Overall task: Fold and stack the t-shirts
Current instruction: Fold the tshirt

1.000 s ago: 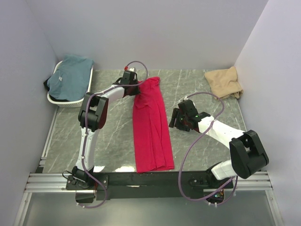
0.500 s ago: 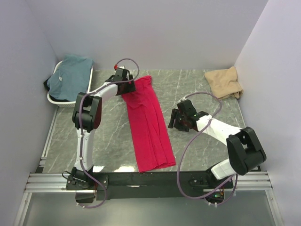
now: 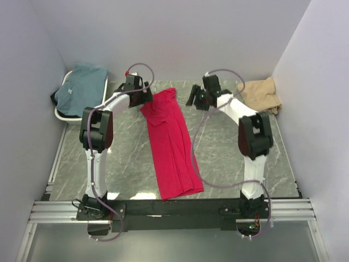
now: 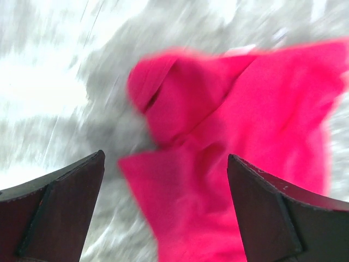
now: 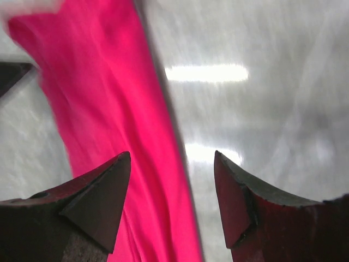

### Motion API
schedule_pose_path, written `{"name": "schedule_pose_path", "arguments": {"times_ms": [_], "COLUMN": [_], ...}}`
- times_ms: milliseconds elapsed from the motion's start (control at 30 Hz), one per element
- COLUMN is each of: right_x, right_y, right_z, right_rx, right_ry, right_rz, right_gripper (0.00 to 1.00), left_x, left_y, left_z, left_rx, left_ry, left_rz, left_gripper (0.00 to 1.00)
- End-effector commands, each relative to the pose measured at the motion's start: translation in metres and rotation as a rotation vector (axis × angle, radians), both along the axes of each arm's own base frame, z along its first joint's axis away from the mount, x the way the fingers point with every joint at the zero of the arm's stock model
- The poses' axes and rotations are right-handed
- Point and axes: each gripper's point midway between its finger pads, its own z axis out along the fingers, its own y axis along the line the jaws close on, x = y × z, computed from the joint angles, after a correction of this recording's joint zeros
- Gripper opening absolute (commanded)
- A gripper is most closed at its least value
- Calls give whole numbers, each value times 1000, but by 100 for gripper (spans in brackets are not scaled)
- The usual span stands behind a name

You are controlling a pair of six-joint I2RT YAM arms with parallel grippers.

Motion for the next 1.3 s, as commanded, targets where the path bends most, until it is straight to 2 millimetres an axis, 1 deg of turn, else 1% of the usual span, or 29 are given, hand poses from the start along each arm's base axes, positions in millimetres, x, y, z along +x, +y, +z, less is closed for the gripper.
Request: {"name": "schedule_pose_path", "arguments": {"times_ms": [0, 33, 67, 100, 133, 167, 200, 233, 267, 300, 367, 467, 567, 633, 667, 700, 733, 833, 967, 1133, 1167, 1233, 1267], "right_x": [58, 67, 69, 87, 87, 91, 96, 98, 101, 103, 103, 102, 101, 101, 102, 102, 102, 104, 107, 113, 114, 118, 118], "right_y": [30, 31, 32, 38, 39, 41, 43, 43, 44, 43, 42, 49, 56, 59, 59, 60, 60, 59, 60, 63, 62, 65, 66], "right_z": [8, 8, 4, 8, 6, 7, 8, 8, 7, 6, 2, 2, -6, -15, -17, -23, -25, -31, -36, -44, -48, -46, -49], "right_rx": [174, 188, 186, 188, 187, 188, 187, 183, 175, 159, 140, 144, 143, 145, 150, 153, 152, 150, 157, 171, 174, 187, 202], "right_ry": [-22, -17, 12, -22, -4, -13, -36, -50, -67, -83, -81, -99, -97, -76, -77, -66, -59, -55, -50, -53, -47, -60, -51], "right_rz": [132, 140, 146, 166, 179, 187, 204, 213, 215, 225, 238, 295, 316, 315, 317, 315, 309, 292, 282, 264, 254, 251, 245], "right_gripper": [69, 69, 69, 69, 70, 70, 70, 71, 72, 74, 75, 77, 77, 78, 78, 78, 78, 78, 78, 78, 75, 74, 73], "left_x": [35, 38, 41, 46, 48, 50, 54, 55, 55, 58, 58, 58, 58, 61, 61, 66, 67, 71, 72, 70, 70, 68, 67], "left_y": [-23, -25, -26, -29, -30, -33, -34, -35, -36, -36, -37, -35, -37, -40, -45, -47, -50, -56, -61, -68, -69, -70, -71], "left_z": [35, 30, 29, 35, 28, 29, 33, 26, 24, 25, 16, 8, 0, -5, -5, 2, -9, -15, -16, -20, -21, -25, -27], "left_rx": [-129, -138, -144, -155, -159, -167, -174, -178, -181, -185, -184, -176, -184, -191, -207, -216, -215, -228, -248, -277, -279, -279, -280], "left_ry": [-118, -114, -117, -132, -123, -127, -138, -126, -124, -130, -113, -109, -101, -98, -95, -110, -91, -77, -74, -64, -60, -54, -49], "left_rz": [-69, -75, -79, -89, -92, -101, -106, -108, -109, -110, -111, -104, -115, -131, -150, -159, -171, -196, -215, -238, -240, -247, -247], "left_gripper": [99, 100, 99, 100, 99, 100, 99, 99, 99, 100, 99, 99, 99, 100, 99, 100, 99, 99, 99, 99, 99, 99, 99]}}
